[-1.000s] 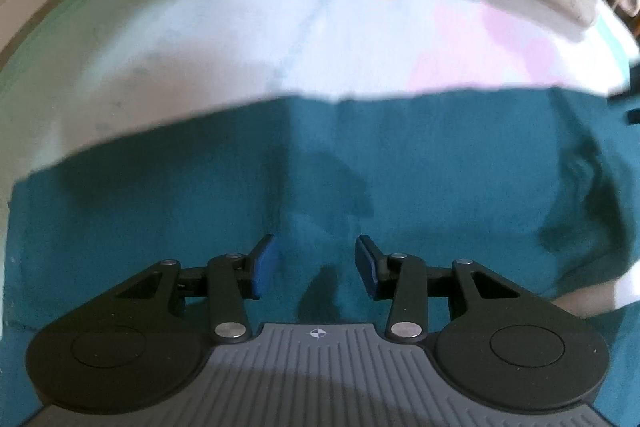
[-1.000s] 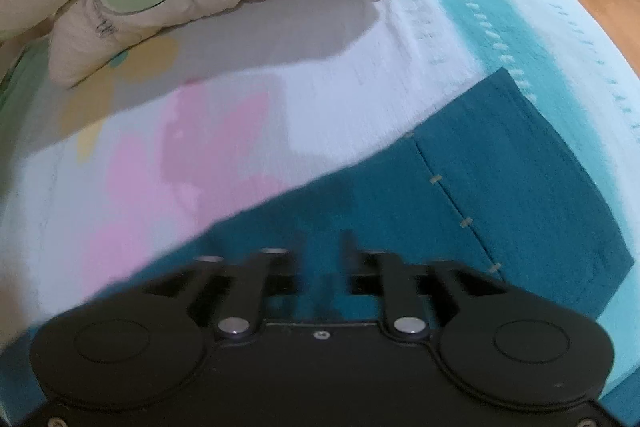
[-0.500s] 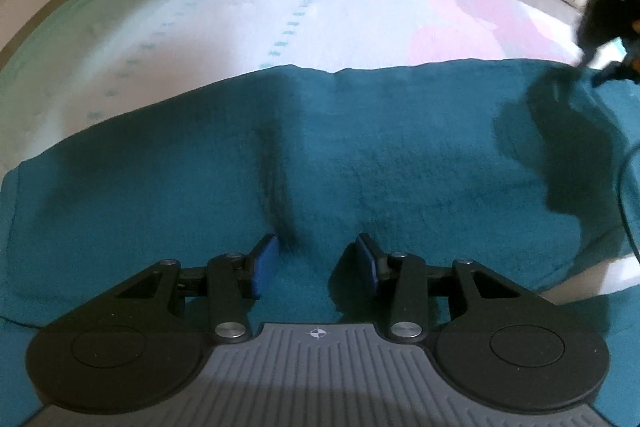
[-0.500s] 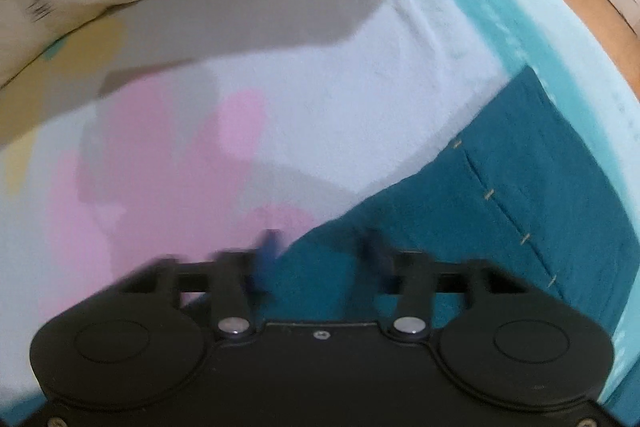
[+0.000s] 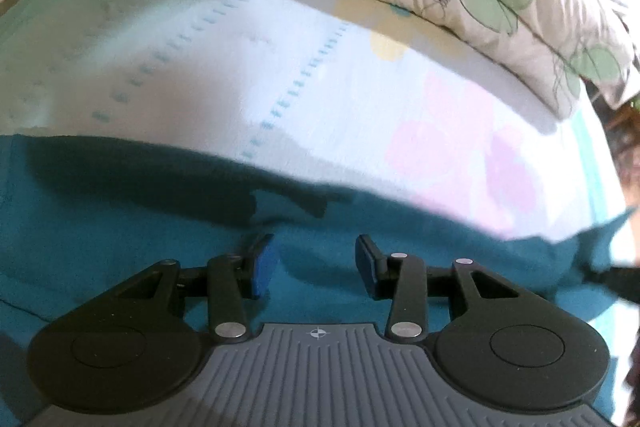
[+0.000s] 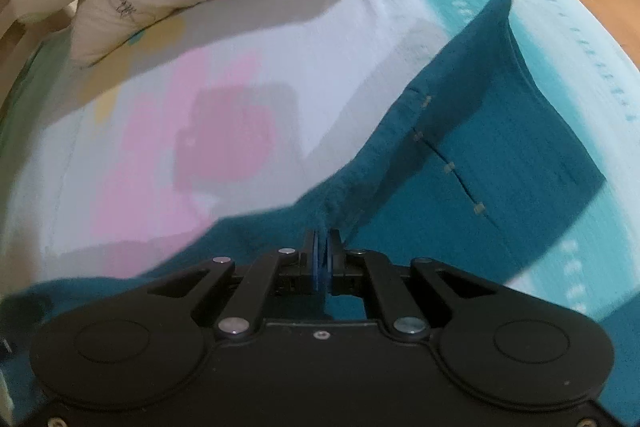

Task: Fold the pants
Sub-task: 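Close the right gripper on the hem while the left gripper closes on the other hem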

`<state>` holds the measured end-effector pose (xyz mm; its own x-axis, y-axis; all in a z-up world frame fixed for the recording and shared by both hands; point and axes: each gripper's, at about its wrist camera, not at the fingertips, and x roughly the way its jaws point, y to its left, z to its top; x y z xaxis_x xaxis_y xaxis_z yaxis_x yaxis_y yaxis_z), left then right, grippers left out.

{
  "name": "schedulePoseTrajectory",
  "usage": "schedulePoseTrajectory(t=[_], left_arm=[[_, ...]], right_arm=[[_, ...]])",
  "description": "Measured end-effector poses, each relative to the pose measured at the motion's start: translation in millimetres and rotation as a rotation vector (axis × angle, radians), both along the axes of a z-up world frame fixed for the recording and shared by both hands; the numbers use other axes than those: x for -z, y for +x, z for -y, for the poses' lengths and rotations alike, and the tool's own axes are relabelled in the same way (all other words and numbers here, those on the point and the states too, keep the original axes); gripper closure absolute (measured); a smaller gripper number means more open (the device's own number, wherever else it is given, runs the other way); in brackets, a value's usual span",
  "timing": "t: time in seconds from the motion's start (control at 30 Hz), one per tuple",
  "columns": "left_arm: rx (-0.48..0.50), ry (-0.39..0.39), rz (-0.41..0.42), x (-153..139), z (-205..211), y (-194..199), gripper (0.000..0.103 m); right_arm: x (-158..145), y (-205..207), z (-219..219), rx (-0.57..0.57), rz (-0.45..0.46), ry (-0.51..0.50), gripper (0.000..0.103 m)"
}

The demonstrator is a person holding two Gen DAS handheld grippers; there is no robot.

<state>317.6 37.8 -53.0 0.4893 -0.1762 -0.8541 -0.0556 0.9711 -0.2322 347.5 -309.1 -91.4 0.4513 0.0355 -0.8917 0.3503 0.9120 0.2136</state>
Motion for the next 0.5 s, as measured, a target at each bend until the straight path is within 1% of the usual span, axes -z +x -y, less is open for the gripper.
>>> schedulePoseTrajectory(t=[0.07, 0.13, 0.23, 0.33, 0.4, 0.5], left_arm=[[-0.021, -0.019, -0.016, 2.7, -2.9, 5.6, 0.062], [-0.048, -0.060, -0.042, 6.7, -6.4, 13.3, 0.062], [-0.082, -0.089, -0.061, 12.9, -9.5, 20.7, 0.062], [-0.120, -0.123, -0.071, 12.0, -14.0, 25.0, 0.062], [-0.158, -0.162, -0.073, 8.9, -18.4, 27.5, 0.062], [-0.172, -0.171, -0.081, 8.1, -17.5, 34.5, 0.061]], right_arm=[[4.2, -7.1, 1.4, 0.001, 0.000, 0.012, 0.095], [8.1, -11.7, 2.7, 0.006, -0.001, 0.027, 0.095], [10.6, -15.6, 4.3, 0.006, 0.003, 0.035, 0.095], [11.8, -18.9, 5.9, 0.003, 0.002, 0.043, 0.095], [11.7, -20.7, 6.2, 0.000, 0.004, 0.043, 0.095], [13.7, -23.7, 6.5, -0.001, 0.005, 0.050, 0.095]])
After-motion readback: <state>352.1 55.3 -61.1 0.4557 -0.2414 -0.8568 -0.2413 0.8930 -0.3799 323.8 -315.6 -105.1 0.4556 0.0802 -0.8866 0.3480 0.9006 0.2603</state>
